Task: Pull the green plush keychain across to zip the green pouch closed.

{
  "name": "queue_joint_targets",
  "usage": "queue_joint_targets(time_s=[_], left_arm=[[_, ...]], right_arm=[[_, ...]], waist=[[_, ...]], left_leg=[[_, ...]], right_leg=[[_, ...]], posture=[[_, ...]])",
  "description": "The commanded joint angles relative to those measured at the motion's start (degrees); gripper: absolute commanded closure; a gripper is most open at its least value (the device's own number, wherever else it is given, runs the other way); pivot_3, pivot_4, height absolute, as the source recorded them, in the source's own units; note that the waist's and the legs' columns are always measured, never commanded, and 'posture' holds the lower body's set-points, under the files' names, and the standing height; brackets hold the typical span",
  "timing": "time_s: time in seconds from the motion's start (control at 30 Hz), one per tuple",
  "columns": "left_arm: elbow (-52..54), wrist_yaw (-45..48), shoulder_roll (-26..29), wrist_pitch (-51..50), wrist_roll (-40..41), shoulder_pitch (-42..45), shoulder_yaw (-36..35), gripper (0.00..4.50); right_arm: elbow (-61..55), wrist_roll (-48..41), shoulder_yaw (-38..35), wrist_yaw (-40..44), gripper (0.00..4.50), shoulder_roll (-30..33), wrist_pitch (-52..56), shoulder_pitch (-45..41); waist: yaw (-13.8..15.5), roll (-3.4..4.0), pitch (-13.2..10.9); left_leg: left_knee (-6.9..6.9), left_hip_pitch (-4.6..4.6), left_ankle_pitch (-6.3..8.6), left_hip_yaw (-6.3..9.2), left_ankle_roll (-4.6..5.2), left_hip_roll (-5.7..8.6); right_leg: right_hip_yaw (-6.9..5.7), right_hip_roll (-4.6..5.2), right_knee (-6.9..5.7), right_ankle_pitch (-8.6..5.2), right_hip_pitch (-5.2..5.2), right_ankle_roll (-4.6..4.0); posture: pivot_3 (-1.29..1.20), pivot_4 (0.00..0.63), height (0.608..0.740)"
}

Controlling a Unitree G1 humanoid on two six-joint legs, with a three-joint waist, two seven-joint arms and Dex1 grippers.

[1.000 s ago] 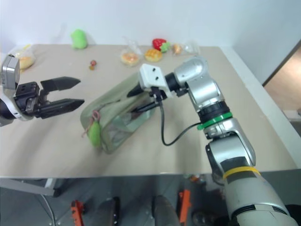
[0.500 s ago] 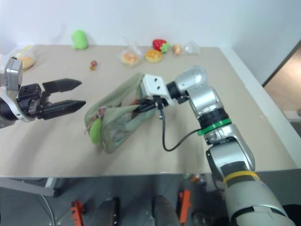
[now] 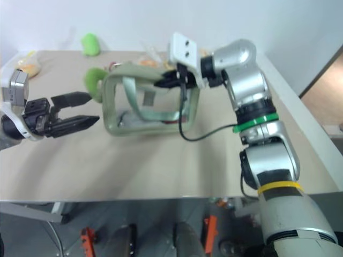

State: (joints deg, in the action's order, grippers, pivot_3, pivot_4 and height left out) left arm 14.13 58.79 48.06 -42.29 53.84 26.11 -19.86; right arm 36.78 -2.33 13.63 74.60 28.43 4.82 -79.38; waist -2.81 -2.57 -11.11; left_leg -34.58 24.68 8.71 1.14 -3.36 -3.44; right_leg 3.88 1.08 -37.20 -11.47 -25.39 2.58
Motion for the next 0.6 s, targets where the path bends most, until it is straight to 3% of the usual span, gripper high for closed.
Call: queue_joint_targets(time_s=[0.03,0.23,0.6], left_arm=[[1.8,-0.6,-0.4,1.5,-0.3,-0.2,-0.2,0.0],[2.9,-1.4,-0.1,2.1,0.4,-1.4,-1.6,0.0],[3.8,-2.8,3.7,1.4,2.3,-4.6,-9.2,0.0]], right_arm=[[-3.8,1.1,0.1,1.6,4.43,2.1,3.5,-1.8],[-10.0,4.9,3.2,0.6,4.43,2.8,10.4,0.0],[-12.4,5.3,3.3,-5.5,4.43,-3.2,22.0,2.6]], waist=[[0.0,-0.01,0.0],[0.0,0.0,0.0],[-0.1,0.0,0.0]], left_leg=[[0.03,-0.01,0.0,0.0,0.0,0.0],[0.08,0.04,0.03,0.01,0.02,0.0],[0.05,0.03,0.03,0.01,0.03,-0.03]], right_leg=[[0.0,0.0,0.0,-0.02,0.01,0.01],[0.0,-0.01,0.0,0.01,-0.04,0.18],[0.0,-0.03,0.0,-0.05,-0.04,-0.02]], posture=[[0.0,0.15,0.74],[0.0,0.15,0.74],[0.0,0.15,0.74]])
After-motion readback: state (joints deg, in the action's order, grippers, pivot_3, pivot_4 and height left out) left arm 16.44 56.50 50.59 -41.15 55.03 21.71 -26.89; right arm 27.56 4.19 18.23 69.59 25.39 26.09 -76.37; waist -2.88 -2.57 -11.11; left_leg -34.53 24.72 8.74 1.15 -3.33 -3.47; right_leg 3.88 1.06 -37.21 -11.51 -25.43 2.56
